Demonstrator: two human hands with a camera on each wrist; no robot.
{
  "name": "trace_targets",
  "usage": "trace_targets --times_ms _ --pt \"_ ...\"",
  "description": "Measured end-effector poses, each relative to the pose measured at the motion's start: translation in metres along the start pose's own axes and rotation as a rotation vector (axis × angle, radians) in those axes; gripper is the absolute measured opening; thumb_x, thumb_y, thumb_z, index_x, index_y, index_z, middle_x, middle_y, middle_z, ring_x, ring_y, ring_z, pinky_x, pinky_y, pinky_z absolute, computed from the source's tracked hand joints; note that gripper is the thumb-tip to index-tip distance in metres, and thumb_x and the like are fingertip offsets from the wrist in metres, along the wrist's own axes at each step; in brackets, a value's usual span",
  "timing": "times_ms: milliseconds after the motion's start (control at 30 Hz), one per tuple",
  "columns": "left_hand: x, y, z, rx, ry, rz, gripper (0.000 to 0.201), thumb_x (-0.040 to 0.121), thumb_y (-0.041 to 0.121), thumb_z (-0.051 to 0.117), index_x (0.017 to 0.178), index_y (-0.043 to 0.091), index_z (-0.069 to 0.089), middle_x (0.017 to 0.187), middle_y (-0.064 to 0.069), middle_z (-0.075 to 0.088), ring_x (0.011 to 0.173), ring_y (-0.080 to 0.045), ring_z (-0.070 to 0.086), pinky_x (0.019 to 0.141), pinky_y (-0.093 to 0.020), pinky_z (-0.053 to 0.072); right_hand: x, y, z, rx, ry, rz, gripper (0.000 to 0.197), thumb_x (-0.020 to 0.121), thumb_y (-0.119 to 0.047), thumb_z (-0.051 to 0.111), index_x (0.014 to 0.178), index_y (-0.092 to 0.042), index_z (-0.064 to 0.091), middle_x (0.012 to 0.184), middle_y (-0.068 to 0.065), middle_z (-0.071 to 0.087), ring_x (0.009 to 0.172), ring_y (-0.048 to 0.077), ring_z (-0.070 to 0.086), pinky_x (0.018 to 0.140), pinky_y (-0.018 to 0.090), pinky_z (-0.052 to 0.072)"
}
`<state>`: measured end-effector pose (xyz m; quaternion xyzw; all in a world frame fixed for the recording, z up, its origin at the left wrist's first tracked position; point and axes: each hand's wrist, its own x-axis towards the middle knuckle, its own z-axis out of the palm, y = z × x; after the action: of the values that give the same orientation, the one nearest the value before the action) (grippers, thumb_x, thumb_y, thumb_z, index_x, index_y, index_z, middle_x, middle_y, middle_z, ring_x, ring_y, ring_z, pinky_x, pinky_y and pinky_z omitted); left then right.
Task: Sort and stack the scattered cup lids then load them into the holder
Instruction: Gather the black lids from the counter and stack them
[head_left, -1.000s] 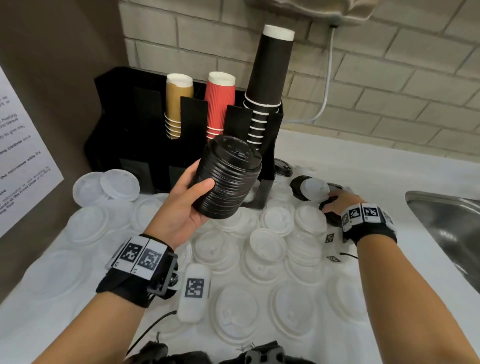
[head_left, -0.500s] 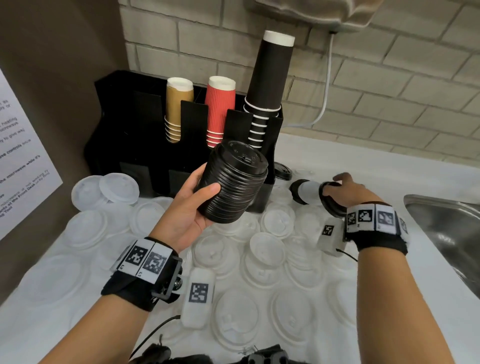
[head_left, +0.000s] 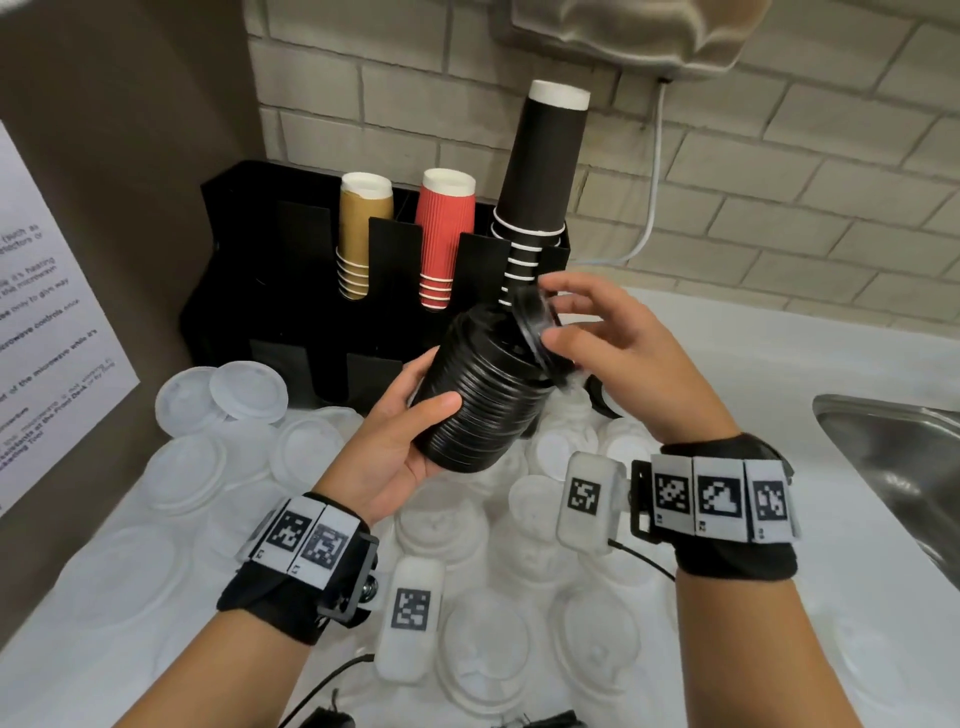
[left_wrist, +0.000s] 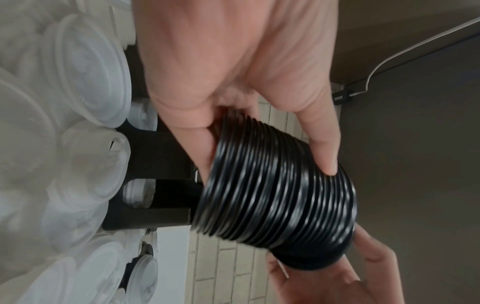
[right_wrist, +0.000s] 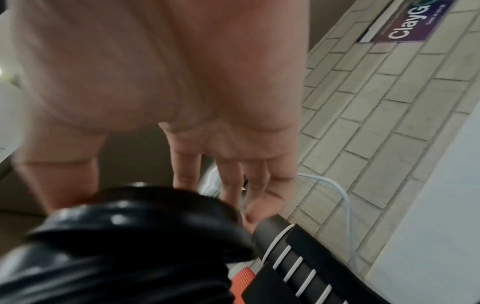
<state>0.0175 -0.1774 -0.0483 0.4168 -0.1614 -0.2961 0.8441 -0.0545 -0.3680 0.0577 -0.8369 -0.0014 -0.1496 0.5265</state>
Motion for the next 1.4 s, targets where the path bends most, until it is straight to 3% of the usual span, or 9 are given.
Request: trace_targets --times_ms 133,233,500,767,900,1033,1133,1267,1400 --pt "-0.001 -0.002 -0.001 0.026 -0.043 -0.038 0.053 0.075 0.013 0.065 0.125 0.031 0.06 0.118 -0.002 0.068 0.101 -0.019 0.069 0.07 -0.034 0.058 0.002 -0.001 0.002 -0.065 -0.072 -0.021 0.043 0.077 -0.019 0.072 0.115 -0.036 0.062 0.116 -0.006 0.065 0.105 0.005 0.06 0.09 0.02 0.044" --pt "-0.001 -0.004 -0.001 0.014 -0.046 -0.042 0.048 0.074 0.014 0.067 0.119 0.034 0.065 0.117 -0.002 0.068 0.1 -0.018 0.07 0.069 -0.033 0.058 0.0 -0.004 0.005 -0.068 -0.102 -0.034 0.047 0.07 -0.025 0.069 0.113 -0.042 0.06 0.115 -0.009 0.064 0.104 0.001 0.058 0.083 0.019 0.045" --pt "0.001 -0.005 0.004 0.005 -0.032 -0.048 0.053 0.076 0.016 0.065 0.127 0.03 0.059 0.118 -0.004 0.068 0.103 -0.019 0.069 0.071 -0.034 0.059 -0.001 -0.005 0.007 -0.086 -0.072 -0.067 0.052 0.065 -0.025 0.072 0.113 -0.041 0.059 0.115 -0.008 0.059 0.1 0.001 0.053 0.08 0.022 0.045" --pt "0.004 -0.008 0.007 0.039 -0.035 -0.032 0.055 0.078 0.018 0.063 0.131 0.028 0.055 0.117 -0.001 0.069 0.104 -0.018 0.068 0.073 -0.033 0.059 -0.004 -0.003 0.007 -0.085 -0.073 -0.103 0.053 0.07 -0.022 0.074 0.118 -0.034 0.057 0.117 -0.008 0.057 0.097 -0.008 0.054 0.077 0.009 0.043" --pt "0.007 -0.007 0.008 0.011 -0.022 -0.009 0.064 0.078 0.019 0.064 0.14 0.025 0.048 0.128 -0.005 0.065 0.114 -0.023 0.064 0.08 -0.035 0.059 -0.007 0.006 0.001 -0.05 0.021 -0.134 0.058 0.07 -0.045 0.076 0.122 -0.047 0.051 0.127 -0.016 0.051 0.114 -0.007 0.047 0.082 0.009 0.042" --pt "0.013 0.001 0.005 -0.009 -0.002 0.058 0.075 0.074 0.023 0.068 0.144 0.018 0.043 0.132 -0.007 0.062 0.117 -0.024 0.062 0.081 -0.037 0.058 0.002 0.045 -0.041 0.075 0.426 0.061 0.049 0.078 -0.045 0.07 0.123 -0.042 0.051 0.132 -0.009 0.05 0.118 0.009 0.05 0.079 0.019 0.043" --pt "0.016 0.01 0.002 -0.004 -0.007 0.113 0.079 0.072 0.026 0.07 0.145 0.016 0.042 0.133 -0.008 0.061 0.119 -0.025 0.061 0.083 -0.037 0.058 0.007 0.088 -0.092 0.042 0.657 0.445 0.053 0.083 -0.041 0.065 0.131 -0.031 0.047 0.136 0.004 0.048 0.112 0.019 0.049 0.082 0.03 0.041" --pt "0.017 0.019 -0.004 0.021 -0.006 0.16 0.07 0.08 0.027 0.064 0.146 0.017 0.041 0.14 -0.01 0.055 0.127 -0.027 0.055 0.089 -0.038 0.056 0.005 0.132 -0.144 -0.239 0.607 0.849 0.056 0.088 -0.043 0.054 0.135 -0.012 0.05 0.133 0.017 0.052 0.101 0.03 0.05 0.082 0.035 0.036" --pt "0.017 0.022 -0.005 0.054 -0.007 0.198 0.064 0.085 0.025 0.058 0.146 0.017 0.04 0.142 -0.011 0.053 0.128 -0.027 0.055 0.09 -0.037 0.056 -0.015 0.155 -0.155 -0.711 0.324 0.817 0.024 0.094 -0.035 0.053 0.115 -0.024 0.058 0.121 0.019 0.058 0.09 0.033 0.056 0.075 0.032 0.04"
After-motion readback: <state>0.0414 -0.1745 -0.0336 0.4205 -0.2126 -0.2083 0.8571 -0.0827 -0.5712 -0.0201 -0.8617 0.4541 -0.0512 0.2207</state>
